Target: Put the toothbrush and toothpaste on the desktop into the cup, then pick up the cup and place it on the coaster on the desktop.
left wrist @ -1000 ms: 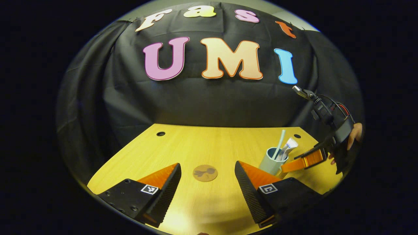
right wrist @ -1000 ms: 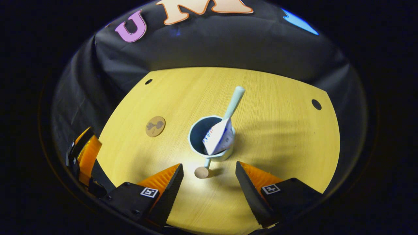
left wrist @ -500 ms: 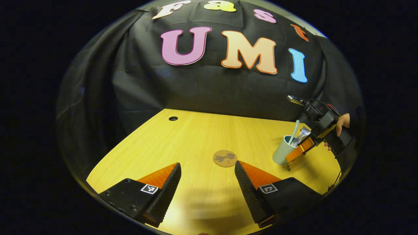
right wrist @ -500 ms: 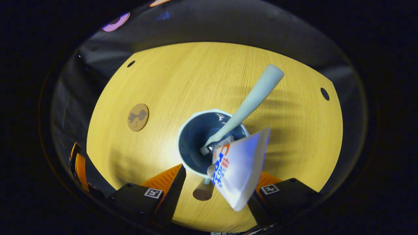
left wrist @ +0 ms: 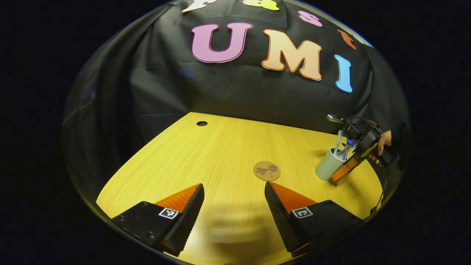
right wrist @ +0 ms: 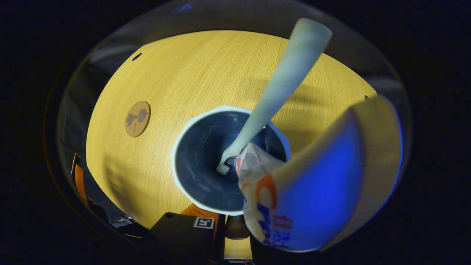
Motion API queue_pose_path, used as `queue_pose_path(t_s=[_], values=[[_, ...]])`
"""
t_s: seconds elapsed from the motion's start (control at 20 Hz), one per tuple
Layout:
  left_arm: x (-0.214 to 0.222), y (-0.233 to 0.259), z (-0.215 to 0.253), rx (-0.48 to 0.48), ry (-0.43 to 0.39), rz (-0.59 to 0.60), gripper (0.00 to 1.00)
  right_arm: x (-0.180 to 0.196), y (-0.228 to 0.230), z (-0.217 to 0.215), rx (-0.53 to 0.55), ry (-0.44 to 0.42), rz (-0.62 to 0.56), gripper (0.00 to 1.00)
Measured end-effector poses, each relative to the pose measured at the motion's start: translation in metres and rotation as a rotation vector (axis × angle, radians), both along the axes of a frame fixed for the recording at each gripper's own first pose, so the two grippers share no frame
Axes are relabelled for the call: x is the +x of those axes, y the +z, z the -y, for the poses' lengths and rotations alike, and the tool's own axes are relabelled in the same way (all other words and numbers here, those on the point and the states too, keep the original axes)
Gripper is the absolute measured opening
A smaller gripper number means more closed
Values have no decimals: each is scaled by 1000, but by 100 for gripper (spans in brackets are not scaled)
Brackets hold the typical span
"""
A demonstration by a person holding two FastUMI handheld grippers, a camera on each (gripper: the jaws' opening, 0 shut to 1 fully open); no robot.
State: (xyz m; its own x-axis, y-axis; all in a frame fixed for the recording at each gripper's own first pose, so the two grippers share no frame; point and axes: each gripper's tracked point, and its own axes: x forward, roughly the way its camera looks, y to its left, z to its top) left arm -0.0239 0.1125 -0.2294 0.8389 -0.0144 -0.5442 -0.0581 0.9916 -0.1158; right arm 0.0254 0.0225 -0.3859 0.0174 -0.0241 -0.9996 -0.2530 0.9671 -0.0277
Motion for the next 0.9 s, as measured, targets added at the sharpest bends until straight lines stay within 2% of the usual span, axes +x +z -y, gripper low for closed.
queue_pose_path(t_s=[0.3,0.65,0.9], values=[[12,-2,-22,13,-28,10,95,4,6,-59,86,-40,27,27],[10,-11,-58,5,-8,-9,95,12,14,-149,175,7,42,27],[5,-18,-81,-8,31,-22,95,12,6,-195,164,73,35,27]])
